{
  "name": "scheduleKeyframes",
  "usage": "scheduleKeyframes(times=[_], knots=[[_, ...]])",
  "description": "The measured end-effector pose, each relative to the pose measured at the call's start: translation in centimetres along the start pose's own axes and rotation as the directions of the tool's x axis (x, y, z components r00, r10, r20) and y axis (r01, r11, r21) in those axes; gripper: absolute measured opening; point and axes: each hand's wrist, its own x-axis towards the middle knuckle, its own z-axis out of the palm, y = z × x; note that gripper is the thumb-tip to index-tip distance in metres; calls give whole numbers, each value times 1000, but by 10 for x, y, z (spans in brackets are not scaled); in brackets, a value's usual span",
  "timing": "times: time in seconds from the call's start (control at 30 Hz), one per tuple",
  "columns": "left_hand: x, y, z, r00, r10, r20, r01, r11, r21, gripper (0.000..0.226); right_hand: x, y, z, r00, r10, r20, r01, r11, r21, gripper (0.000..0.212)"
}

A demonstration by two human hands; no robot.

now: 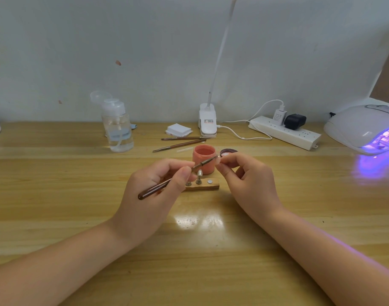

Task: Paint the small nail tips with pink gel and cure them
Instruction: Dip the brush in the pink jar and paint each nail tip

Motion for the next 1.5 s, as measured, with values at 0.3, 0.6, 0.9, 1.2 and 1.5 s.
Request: scheduleKeyframes(times=[0.3, 0.6, 0.9, 1.2, 1.5], knots=[[3, -3, -2, 998, 32, -51, -31, 1000, 2, 26, 1, 2, 1, 1000, 7, 0, -7, 997, 79, 5], [2, -5, 0, 999, -46, -18, 45, 997, -64, 19, 0, 3, 1, 1000, 11, 18, -13, 992, 123, 6], [3, -2, -1, 998, -15, -63, 11, 997, -73, 23, 0, 1, 0, 1000, 0, 14, -1, 995, 104, 8], [25, 17, -7, 996, -33, -80, 36, 999, 29, 20, 1, 3, 2, 1000, 30, -5, -30, 997, 66, 4], [134, 30, 11, 908, -419, -14, 377, 801, 465, 26, 1, 2, 3, 999, 32, -12, -31, 998, 59, 5]])
